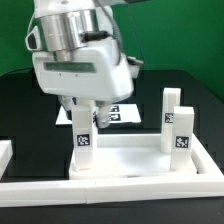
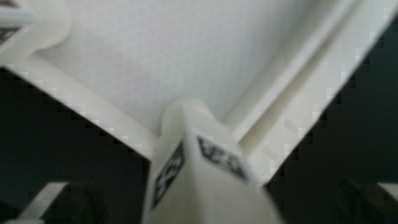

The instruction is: Assemble desk

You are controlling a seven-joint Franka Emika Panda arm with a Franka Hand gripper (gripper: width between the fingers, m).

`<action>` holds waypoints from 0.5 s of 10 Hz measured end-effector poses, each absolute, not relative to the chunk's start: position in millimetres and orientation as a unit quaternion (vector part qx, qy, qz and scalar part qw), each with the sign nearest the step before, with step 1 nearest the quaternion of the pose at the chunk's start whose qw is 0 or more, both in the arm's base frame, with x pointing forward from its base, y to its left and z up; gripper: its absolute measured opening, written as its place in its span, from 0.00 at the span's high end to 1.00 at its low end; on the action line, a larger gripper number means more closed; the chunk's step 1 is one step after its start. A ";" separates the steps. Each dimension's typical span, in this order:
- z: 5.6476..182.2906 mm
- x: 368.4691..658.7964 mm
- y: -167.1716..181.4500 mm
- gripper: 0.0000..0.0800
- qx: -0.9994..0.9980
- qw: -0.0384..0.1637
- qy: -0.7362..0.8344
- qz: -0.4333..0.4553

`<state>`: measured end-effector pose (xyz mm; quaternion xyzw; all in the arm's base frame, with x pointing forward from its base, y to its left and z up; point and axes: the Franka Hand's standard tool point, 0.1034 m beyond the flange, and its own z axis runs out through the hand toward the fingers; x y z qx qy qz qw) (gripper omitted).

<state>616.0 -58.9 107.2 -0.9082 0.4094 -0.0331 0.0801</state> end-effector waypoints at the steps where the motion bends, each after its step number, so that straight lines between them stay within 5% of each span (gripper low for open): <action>1: 106.7 615.5 -60.0 0.19 -0.922 0.078 0.377 -0.036; 3: 106.8 615.3 -61.0 0.19 -0.951 0.071 0.299 -0.042; 5: 111.0 617.1 -63.2 0.19 -0.997 0.037 0.049 -0.051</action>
Offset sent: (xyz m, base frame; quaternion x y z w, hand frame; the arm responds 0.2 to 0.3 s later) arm -0.0027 -0.0046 0.0088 -0.0228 0.0206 -0.4176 0.9081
